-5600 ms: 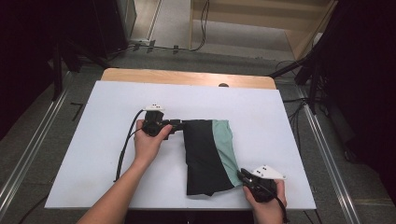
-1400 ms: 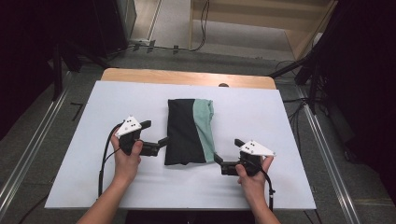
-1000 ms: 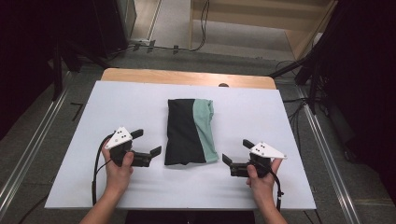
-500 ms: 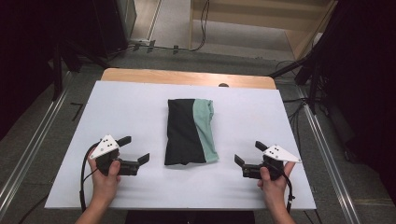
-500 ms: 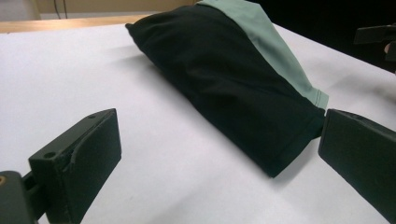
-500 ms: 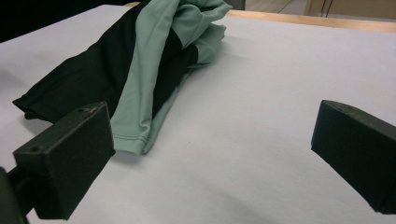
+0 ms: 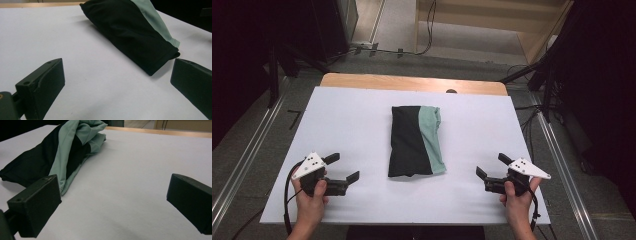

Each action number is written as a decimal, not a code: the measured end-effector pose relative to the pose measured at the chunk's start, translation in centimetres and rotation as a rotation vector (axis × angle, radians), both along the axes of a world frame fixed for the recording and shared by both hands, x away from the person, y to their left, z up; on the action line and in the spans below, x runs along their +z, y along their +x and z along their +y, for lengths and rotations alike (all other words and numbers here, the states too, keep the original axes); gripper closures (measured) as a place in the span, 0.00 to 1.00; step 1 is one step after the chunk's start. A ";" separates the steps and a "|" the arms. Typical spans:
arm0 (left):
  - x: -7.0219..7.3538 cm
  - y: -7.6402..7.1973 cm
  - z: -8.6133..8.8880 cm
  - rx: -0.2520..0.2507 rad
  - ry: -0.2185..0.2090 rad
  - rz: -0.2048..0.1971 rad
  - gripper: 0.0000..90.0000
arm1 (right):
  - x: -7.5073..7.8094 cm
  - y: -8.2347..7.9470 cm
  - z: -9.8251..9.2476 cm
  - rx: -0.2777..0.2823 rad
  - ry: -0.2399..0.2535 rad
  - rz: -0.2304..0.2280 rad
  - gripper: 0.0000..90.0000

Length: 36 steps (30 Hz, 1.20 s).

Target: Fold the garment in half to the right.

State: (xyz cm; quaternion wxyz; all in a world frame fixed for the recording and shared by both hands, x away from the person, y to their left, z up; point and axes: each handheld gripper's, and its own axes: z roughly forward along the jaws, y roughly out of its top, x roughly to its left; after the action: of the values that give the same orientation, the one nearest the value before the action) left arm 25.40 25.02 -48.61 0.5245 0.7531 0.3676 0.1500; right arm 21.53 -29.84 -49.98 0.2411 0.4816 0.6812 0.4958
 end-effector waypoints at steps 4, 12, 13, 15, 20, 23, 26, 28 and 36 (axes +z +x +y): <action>0.0 -0.3 0.7 0.012 -0.002 -0.001 0.00 | 0.0 -0.3 -0.7 0.001 -0.004 -0.011 0.00; 0.1 -1.1 2.6 0.041 -0.010 -0.008 0.00 | -0.2 -0.9 -1.9 -0.011 -0.007 -0.020 0.00; 0.1 -1.2 2.8 0.041 -0.013 -0.009 0.00 | -0.2 -0.9 -2.1 -0.012 -0.012 -0.020 0.00; 0.1 -1.4 3.2 0.044 -0.014 -0.008 0.00 | -0.4 -1.1 -2.5 -0.014 -0.013 -0.018 0.00; 0.3 -2.0 4.0 0.049 -0.028 -0.018 0.00 | -0.6 -1.4 -3.2 -0.034 -0.021 -0.018 0.00; 0.4 -2.3 4.6 0.056 -0.027 -0.025 0.00 | -0.6 -1.6 -3.4 -0.043 -0.033 -0.028 0.00; 0.5 -2.6 5.0 0.064 -0.024 -0.033 0.00 | -0.6 -1.8 -3.7 -0.048 -0.043 -0.034 0.00; 0.4 -2.8 5.3 0.065 -0.015 -0.034 0.00 | -0.7 -1.9 -4.0 -0.050 -0.030 -0.034 0.00; 0.2 -3.1 6.1 0.069 -0.007 -0.036 0.00 | -0.8 -2.3 -5.0 -0.064 -0.051 -0.040 0.00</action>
State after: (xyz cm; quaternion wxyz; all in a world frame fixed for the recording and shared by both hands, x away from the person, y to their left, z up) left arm 22.33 31.11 -48.40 0.5283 0.7352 0.3847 0.1801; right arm 19.23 -34.82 -50.76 0.2827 0.4867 0.6730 0.4798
